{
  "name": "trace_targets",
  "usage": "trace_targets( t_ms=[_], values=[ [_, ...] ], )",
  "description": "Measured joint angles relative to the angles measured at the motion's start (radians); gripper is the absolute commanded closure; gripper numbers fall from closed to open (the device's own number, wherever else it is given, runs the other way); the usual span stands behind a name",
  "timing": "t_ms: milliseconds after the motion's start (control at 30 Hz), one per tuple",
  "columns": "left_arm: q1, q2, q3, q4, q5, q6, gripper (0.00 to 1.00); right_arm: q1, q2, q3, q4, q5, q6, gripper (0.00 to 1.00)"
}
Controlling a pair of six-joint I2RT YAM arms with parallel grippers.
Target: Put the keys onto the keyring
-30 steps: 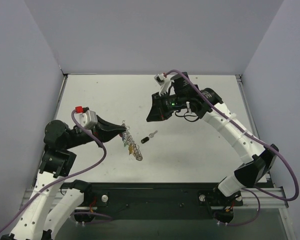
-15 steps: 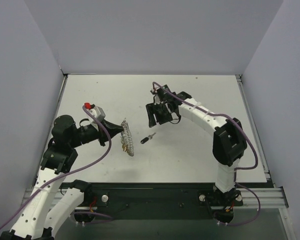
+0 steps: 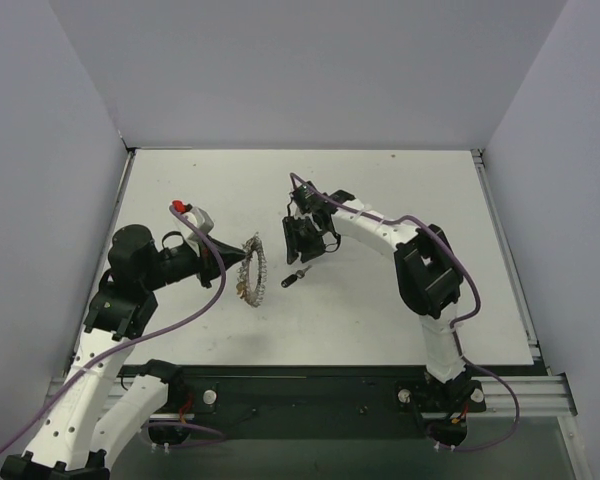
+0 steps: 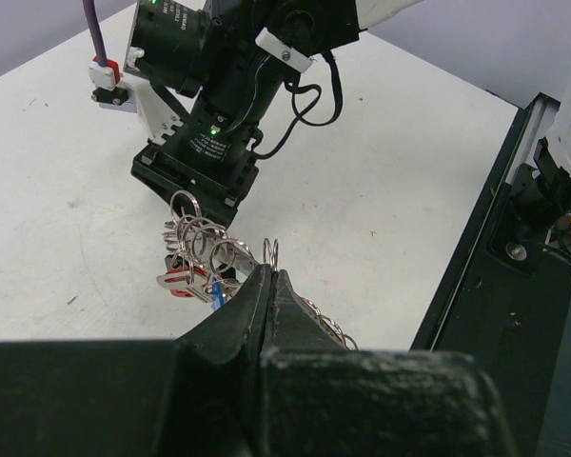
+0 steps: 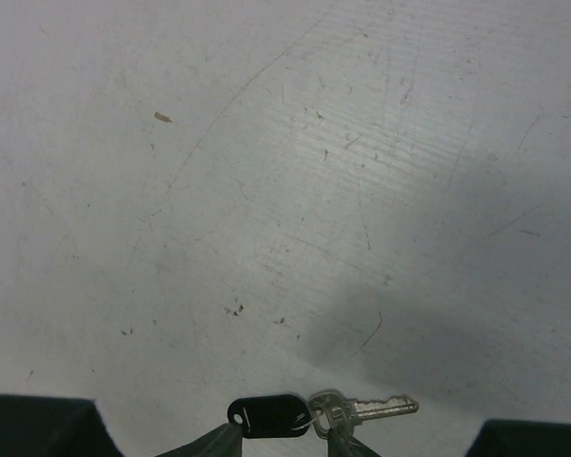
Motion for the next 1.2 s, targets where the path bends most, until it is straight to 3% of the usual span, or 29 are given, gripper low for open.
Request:
trace_targets(
  t_ms=[400, 867, 967, 1000, 1200],
  values=[
    [0.0, -0.011, 0.0, -0.001, 0.002, 0.001, 1.0, 0.013, 0.09, 0.028, -0.029, 0.027, 0.121, 0.66],
    [0.0, -0.037, 0.0, -0.006, 0.005, 0.001, 1.0, 0.012, 0.111, 0.031, -0.043, 0.037, 0.159, 0.79],
    [0.0, -0.041, 0.0, -0.008, 0.005, 0.001, 1.0, 0.012, 0.111, 0.031, -0.044, 0.034, 0.163, 0.9],
    [0.0, -0.042, 0.0, -0.009, 0.006, 0.001, 1.0, 0.011, 0.113, 0.031, -0.044, 0.033, 0.164, 0.99],
    [0.0, -0.046, 0.0, -0.016, 0.006, 0.001, 1.0, 0.004, 0.119, 0.032, -0.044, 0.01, 0.175, 1.0]
  ],
)
